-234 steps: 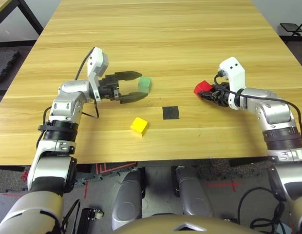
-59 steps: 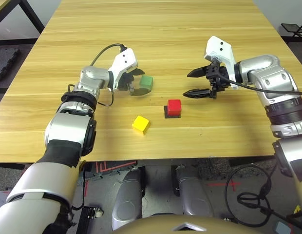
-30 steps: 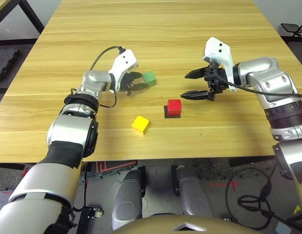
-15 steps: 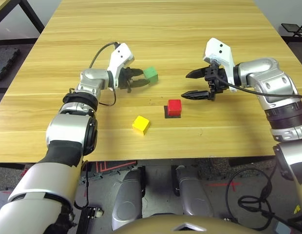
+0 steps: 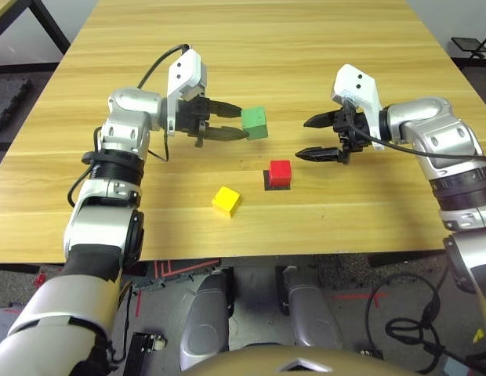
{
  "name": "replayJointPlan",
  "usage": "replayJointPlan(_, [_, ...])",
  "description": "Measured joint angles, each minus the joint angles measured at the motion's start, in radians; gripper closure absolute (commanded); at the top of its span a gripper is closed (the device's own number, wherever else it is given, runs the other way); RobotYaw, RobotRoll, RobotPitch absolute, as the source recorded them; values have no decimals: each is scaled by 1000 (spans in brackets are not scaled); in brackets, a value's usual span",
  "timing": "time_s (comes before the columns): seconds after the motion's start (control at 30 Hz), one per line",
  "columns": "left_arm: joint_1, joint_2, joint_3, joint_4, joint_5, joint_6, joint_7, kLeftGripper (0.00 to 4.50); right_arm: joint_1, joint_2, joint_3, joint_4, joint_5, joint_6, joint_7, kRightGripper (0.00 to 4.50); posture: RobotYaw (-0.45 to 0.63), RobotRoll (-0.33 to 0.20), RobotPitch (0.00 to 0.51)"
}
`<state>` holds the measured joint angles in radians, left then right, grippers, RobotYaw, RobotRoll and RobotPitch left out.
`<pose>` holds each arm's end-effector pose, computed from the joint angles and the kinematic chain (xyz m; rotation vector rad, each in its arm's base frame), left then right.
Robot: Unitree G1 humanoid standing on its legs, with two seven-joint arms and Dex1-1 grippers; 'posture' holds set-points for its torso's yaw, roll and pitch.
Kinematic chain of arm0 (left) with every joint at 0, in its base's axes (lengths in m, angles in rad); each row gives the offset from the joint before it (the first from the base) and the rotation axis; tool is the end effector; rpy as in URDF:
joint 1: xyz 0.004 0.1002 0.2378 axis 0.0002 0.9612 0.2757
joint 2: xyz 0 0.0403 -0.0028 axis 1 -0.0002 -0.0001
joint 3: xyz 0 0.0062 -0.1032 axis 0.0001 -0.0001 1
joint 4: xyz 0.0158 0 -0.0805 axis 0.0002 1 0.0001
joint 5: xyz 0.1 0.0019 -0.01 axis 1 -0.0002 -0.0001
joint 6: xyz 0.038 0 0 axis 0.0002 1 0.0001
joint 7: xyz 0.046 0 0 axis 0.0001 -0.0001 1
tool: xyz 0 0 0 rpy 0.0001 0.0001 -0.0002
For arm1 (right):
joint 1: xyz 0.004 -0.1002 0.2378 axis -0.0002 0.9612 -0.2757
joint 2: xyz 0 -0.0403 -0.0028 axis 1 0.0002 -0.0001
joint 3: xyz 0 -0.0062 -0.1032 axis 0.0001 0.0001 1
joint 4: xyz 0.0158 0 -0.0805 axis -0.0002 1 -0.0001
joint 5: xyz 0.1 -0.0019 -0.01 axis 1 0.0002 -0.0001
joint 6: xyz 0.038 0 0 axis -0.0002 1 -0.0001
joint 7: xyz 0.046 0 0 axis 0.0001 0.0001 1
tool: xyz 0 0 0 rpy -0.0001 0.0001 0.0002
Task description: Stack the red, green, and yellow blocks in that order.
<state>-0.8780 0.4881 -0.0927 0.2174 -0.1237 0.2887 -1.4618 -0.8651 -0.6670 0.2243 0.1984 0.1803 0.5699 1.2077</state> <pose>0.3211 0.1805 0.2410 0.5790 -0.0100 -1.4693 0.3178 -0.2051 0.2319 -0.5112 0.2952 1.1510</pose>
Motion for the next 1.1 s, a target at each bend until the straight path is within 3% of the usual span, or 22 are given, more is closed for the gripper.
replayJointPlan(0.13, [37, 28, -42, -199, -24, 168, 51, 2497, 0, 5, 0, 1, 1, -5, -6, 0, 214, 4, 151])
replayJointPlan(0.37, [46, 38, -101, -262, -40, 288, 148, 2497, -5, 1, -10, 65, -8, -36, -25, 0, 212, 3, 157])
replayJointPlan(0.63, [49, 10, -136, -209, -48, 268, 189, 2497, -41, -27, -33, 158, -15, -86, -37, 0, 200, -1, 156])
replayJointPlan(0.87, [48, -46, -187, -144, -41, 238, 227, 2497, -40, -28, -36, 157, -14, -87, -40, 0, 193, 4, 158])
replayJointPlan(1.1, [37, -52, -218, -101, -37, 200, 230, 2497, 0, -37, -39, 109, -5, -58, -25, 0, 193, 2, 163])
